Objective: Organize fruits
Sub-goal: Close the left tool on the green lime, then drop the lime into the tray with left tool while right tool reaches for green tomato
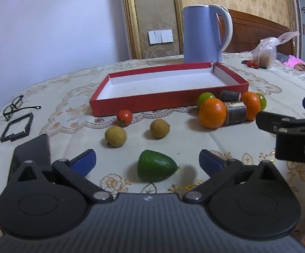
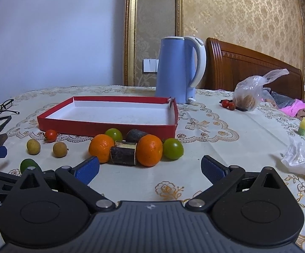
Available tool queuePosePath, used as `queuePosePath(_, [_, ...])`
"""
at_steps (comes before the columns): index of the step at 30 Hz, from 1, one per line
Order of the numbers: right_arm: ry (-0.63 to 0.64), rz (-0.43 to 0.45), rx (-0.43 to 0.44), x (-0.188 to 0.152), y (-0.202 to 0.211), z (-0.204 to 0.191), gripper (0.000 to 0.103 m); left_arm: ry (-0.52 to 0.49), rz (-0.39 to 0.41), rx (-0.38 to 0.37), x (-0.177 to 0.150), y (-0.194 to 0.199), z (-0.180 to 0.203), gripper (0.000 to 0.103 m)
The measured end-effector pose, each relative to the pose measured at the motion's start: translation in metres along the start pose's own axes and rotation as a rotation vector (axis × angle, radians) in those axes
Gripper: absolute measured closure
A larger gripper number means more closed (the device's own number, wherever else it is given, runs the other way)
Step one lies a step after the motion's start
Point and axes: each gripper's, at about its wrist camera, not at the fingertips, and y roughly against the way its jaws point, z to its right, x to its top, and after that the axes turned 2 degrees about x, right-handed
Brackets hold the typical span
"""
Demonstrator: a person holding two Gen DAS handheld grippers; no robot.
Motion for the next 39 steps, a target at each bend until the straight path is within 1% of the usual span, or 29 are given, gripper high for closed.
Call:
queuePosePath(1, [0.003, 0.003, -0.004, 0.000, 0.000, 0.000, 0.000, 0.003, -0.004, -0.009, 0.000, -0.001, 0.000, 0.002])
queuePosePath(3, [0.007, 0.004, -0.005, 0.000, 0.000, -0.001, 0.000, 0.000, -0.013, -0.016, -0.001, -0.001, 0.001, 0.014])
queuePosePath(8, [0.002, 0.001, -0.001, 0.000, 0.000, 0.000, 0.000, -0.005, -0.022, -0.023, -0.002, -0.002, 0.004, 0.015])
queuePosePath(10, [0.002, 0.001, 0.000, 0.000, 0.000, 0.000, 0.000, -0.006, -0.025, -0.033, -0.003, -0.002, 0.004, 0.020])
queuePosePath(13, [0.004, 0.002, -0.001, 0.000, 0.000, -0.001, 0.000, -0.006, -0.033, -0.052, -0.002, -0.002, 0.006, 0.033])
queuePosePath(15, [0.008, 0.003, -0.002, 0.000, 0.000, -0.001, 0.000, 0.002, -0.042, -0.079, -0.002, -0.002, 0.006, 0.050])
queuePosePath(17, [0.007, 0.003, -0.001, 0.000, 0.000, -0.001, 0.000, 0.004, -0.038, -0.062, -0.001, -0.001, 0.008, 0.059])
queuePosePath(18, [0.007, 0.005, -0.001, 0.000, 0.000, -0.001, 0.000, -0.006, -0.031, -0.039, -0.001, -0.001, 0.009, 0.067])
queuePosePath(25, [0.015, 0.010, 0.012, 0.000, 0.000, 0.001, 0.000, -0.003, -0.026, -0.051, 0.000, -0.001, 0.006, 0.068])
queuePosePath(28, [0.024, 0.004, 0.031, -0.001, -0.002, 0.004, 0.000, 0.013, -0.022, -0.056, 0.001, -0.001, 0.004, 0.068])
queuePosePath(31, [0.017, -0.008, 0.048, -0.001, -0.005, 0.010, 0.000, 0.019, -0.008, -0.044, 0.005, 0.000, 0.002, 0.068])
queuePosePath(36, [0.002, -0.026, 0.038, -0.001, -0.016, 0.024, 0.000, 0.017, 0.034, -0.032, 0.024, -0.001, -0.005, 0.068])
queuePosePath(39, [-0.001, -0.028, 0.055, 0.000, -0.021, 0.033, 0.000, 0.016, 0.052, -0.030, 0.041, -0.006, -0.014, 0.068])
